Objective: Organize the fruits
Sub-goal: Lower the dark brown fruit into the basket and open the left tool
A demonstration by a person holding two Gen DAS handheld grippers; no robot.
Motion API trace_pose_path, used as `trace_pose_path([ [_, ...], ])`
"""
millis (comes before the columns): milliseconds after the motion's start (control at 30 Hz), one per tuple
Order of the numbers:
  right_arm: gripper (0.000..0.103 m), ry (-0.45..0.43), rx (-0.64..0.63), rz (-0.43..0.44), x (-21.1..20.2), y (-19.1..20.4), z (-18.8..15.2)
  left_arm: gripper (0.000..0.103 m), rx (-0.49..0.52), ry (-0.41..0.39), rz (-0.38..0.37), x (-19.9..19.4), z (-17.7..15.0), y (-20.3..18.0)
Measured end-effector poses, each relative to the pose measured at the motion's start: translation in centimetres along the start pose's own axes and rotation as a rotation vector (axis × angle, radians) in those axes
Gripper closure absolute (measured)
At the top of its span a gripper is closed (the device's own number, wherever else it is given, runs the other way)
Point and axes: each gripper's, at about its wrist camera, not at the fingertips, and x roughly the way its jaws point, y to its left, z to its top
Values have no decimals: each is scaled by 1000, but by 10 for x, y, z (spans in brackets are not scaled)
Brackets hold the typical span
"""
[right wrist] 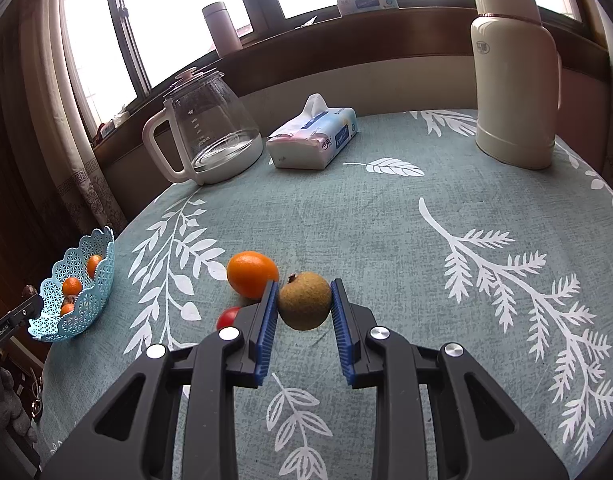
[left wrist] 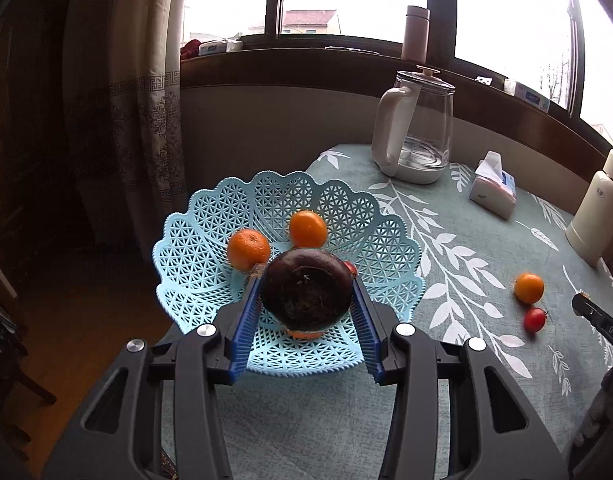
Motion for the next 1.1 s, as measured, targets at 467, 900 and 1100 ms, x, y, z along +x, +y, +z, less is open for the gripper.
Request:
trace_pose_path([
  [467,76,0,0,0,0,0,0,56,-45,25,50,13,-6,21],
  [900,76,-1,-2,1,0,1,0,55,-63,-1,60,3,-5,30],
  [1100,76,2,-5,22,-1,5,-1,43,-70,-16,65,-5,-7,37],
])
